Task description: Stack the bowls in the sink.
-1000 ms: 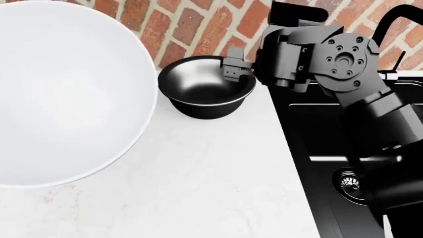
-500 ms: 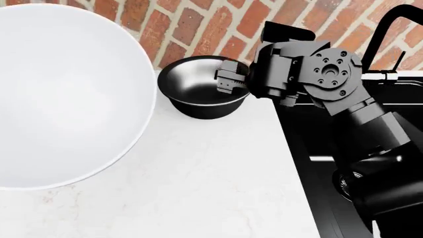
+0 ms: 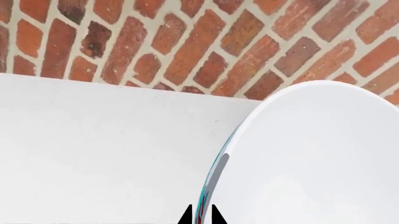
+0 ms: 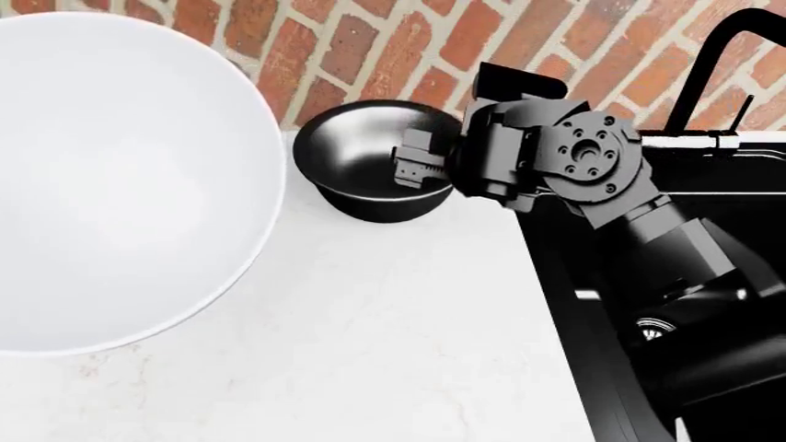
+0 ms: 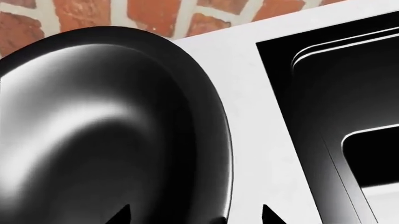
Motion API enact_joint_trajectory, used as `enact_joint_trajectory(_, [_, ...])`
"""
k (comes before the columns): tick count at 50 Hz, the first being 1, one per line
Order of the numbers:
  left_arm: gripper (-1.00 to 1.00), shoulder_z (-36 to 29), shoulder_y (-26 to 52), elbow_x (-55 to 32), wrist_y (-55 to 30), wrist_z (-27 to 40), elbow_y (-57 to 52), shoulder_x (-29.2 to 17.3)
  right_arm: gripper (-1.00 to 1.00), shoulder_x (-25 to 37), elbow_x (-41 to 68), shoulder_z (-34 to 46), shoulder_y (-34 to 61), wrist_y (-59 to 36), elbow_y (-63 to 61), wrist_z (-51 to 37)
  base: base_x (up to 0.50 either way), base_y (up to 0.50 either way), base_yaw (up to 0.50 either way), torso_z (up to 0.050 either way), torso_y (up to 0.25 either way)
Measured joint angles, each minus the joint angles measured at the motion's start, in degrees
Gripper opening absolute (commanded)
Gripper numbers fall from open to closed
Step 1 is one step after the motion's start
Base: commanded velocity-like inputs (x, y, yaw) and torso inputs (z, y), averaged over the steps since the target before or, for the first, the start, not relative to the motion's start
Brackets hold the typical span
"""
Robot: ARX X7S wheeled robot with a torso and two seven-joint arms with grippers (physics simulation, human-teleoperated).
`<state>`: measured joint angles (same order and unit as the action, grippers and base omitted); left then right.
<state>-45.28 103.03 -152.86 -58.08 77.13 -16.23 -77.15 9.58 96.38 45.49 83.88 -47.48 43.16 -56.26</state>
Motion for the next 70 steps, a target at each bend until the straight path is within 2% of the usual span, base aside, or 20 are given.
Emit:
enact_joint_trajectory(3, [-1.0, 0.0, 0.0, 0.0, 0.0, -0.1, 0.0, -0.1, 1.0, -0.1, -0.3, 0.0, -0.1, 0.3, 0.3, 0.6, 0.0, 0.0, 0.0, 0.0, 0.0])
enact_joint_trajectory(4, [-1.0, 0.0, -0.1, 0.0, 0.0, -0.1, -0.1, -0.2, -1.0, -0.2, -0.4, 0.0, -0.2, 0.3, 0.4, 0.9, 0.0, 0.0, 0.0, 0.0, 0.0])
enact_joint_trajectory(17, [-1.0, 0.1, -0.3, 0.1, 0.1, -0.3, -0.3, -0.6, -1.0, 0.0, -1.6, -0.2, -0.2, 1.1, -0.5, 2.0, 0.0, 0.0, 0.0, 0.0, 0.0])
enact_joint_trajectory(33, [-1.0, 0.3, 0.1, 0.0, 0.1, 0.0, -0.1, -0.7, -1.0, 3.3, 2.1, -2.0, 0.0, 1.1, -6.7, -2.7, 0.0, 0.0, 0.0, 0.0, 0.0])
enact_joint_trajectory(57, [-1.0, 1.0, 1.3, -0.7, -0.2, 1.0, 0.1, -2.0, -1.0, 13.3, 5.5, -10.3, -4.9, 7.6, -29.6, -7.4, 0.0, 0.0, 0.0, 0.0, 0.0])
enact_joint_trajectory(70, [-1.0, 1.3, 1.7, -0.9, -0.6, 1.6, 0.2, -2.8, -1.0, 18.7, 6.7, -13.0, -3.9, 7.2, -41.5, -9.8, 0.0, 0.0, 0.0, 0.0, 0.001])
